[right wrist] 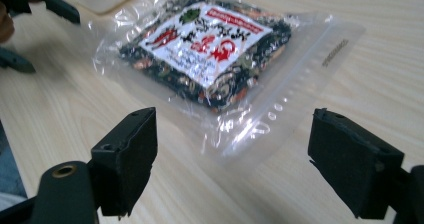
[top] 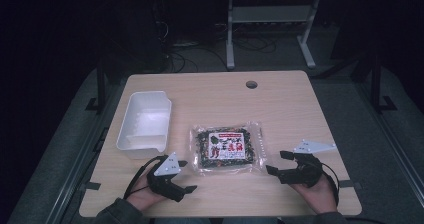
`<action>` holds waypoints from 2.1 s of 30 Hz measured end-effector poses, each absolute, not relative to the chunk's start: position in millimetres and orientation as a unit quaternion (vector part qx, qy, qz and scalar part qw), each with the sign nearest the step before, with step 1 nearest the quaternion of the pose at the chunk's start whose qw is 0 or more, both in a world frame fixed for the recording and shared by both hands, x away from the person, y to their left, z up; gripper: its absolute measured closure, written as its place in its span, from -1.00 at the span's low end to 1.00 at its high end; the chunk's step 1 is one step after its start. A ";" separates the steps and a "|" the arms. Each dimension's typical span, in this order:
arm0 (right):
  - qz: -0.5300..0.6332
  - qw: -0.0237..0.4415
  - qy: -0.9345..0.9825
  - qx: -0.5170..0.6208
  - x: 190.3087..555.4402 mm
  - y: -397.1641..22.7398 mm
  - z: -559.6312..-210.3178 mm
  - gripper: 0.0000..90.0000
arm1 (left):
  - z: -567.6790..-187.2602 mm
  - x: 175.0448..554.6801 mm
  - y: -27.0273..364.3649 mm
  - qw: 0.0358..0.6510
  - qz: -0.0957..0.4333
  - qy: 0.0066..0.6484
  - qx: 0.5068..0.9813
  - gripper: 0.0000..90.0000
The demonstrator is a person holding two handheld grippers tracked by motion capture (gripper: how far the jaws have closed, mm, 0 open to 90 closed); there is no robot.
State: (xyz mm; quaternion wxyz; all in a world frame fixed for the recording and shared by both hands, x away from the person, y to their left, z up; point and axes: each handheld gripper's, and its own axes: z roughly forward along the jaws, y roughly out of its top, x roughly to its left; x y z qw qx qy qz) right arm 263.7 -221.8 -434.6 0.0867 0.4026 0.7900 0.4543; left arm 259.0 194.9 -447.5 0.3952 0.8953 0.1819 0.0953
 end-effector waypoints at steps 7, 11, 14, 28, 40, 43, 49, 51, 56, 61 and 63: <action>0.455 0.079 0.786 0.412 275.8 -214.6 -434.9 -0.61 | -447.4 259.3 193.8 0.398 0.098 0.180 0.894 -0.66; 0.452 0.080 0.787 0.411 279.1 -211.3 -435.1 -0.61 | -447.5 259.7 193.4 0.399 0.098 0.180 0.894 -0.66; 0.448 0.080 0.790 0.410 282.4 -208.0 -435.7 -0.60 | -447.6 260.2 192.9 0.398 0.098 0.181 0.894 -0.66; 0.427 0.074 0.790 0.433 290.9 -206.3 -439.9 -0.56 | -448.4 261.4 190.0 0.397 0.103 0.183 0.894 -0.64; 0.394 0.068 0.788 0.468 287.9 -219.0 -445.9 -0.35 | -448.9 261.6 190.0 0.395 0.103 0.183 0.894 -0.63; 0.391 0.063 0.788 0.471 284.2 -220.6 -447.4 -0.32 | -449.0 261.4 190.1 0.395 0.103 0.183 0.894 -0.63; 0.389 0.038 0.783 0.484 274.2 -225.0 -451.5 -0.19 | -449.3 261.5 189.8 0.393 0.103 0.182 0.896 -0.63; 0.383 0.028 0.786 0.484 274.2 -224.0 -455.3 -0.16 | -449.5 261.5 189.6 0.392 0.102 0.182 0.896 -0.63; 0.375 0.010 0.787 0.490 275.4 -221.7 -461.0 -0.11 | -449.6 261.6 189.8 0.391 0.102 0.181 0.897 -0.63; 0.380 -0.004 0.784 0.491 278.7 -216.7 -463.2 -0.08 | -449.8 261.7 189.6 0.390 0.102 0.181 0.897 -0.63; 0.382 -0.006 0.783 0.490 279.3 -215.8 -463.6 -0.07 | -449.9 261.8 189.5 0.390 0.102 0.181 0.897 -0.63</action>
